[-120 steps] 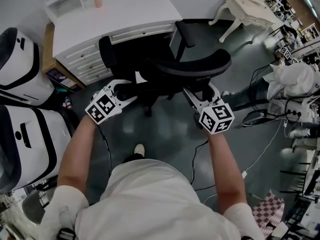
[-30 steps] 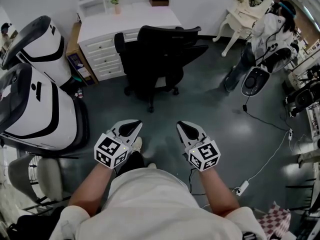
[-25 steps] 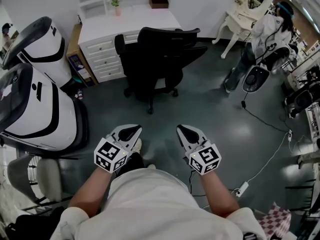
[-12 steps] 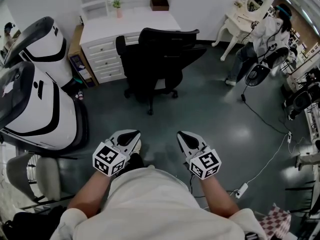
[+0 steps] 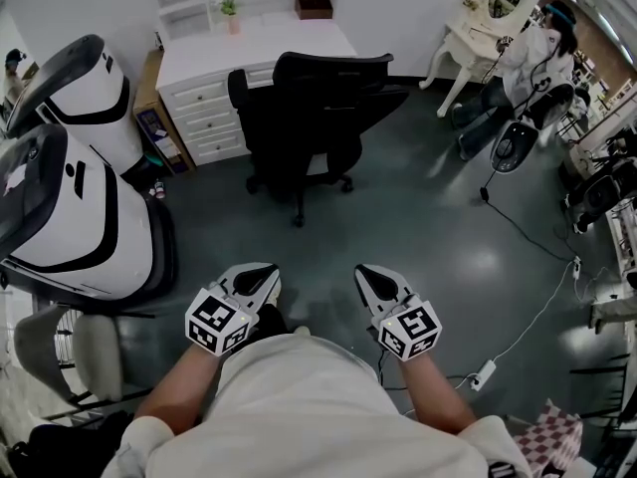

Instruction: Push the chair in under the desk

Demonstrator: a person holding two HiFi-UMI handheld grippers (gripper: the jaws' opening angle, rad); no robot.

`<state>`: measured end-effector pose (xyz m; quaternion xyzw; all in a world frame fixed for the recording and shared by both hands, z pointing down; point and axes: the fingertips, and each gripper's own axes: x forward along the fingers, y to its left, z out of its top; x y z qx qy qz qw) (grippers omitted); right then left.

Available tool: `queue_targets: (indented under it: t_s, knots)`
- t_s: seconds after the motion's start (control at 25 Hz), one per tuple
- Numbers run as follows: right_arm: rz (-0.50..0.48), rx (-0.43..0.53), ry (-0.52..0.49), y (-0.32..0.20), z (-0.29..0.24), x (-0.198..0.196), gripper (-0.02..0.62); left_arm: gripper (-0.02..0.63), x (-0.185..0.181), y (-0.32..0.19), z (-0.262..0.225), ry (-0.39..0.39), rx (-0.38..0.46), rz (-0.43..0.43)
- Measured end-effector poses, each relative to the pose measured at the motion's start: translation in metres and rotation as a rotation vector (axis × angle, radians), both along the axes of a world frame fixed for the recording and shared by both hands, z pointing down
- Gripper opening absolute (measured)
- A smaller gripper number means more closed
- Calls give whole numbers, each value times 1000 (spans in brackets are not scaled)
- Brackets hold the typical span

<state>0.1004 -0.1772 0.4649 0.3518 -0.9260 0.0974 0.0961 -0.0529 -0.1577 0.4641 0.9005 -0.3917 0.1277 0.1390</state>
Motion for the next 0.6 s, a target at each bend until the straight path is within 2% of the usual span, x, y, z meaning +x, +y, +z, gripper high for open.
queue_targets:
  t_s: [0.44,0.6]
  knots:
    - [-14,-9,-12,8,5,-1,5,-3,1,11,11,-63,4,-6]
    - [-22,0,-12,8,3,-7,5,-3,2,13,11,-41,-5,-5]
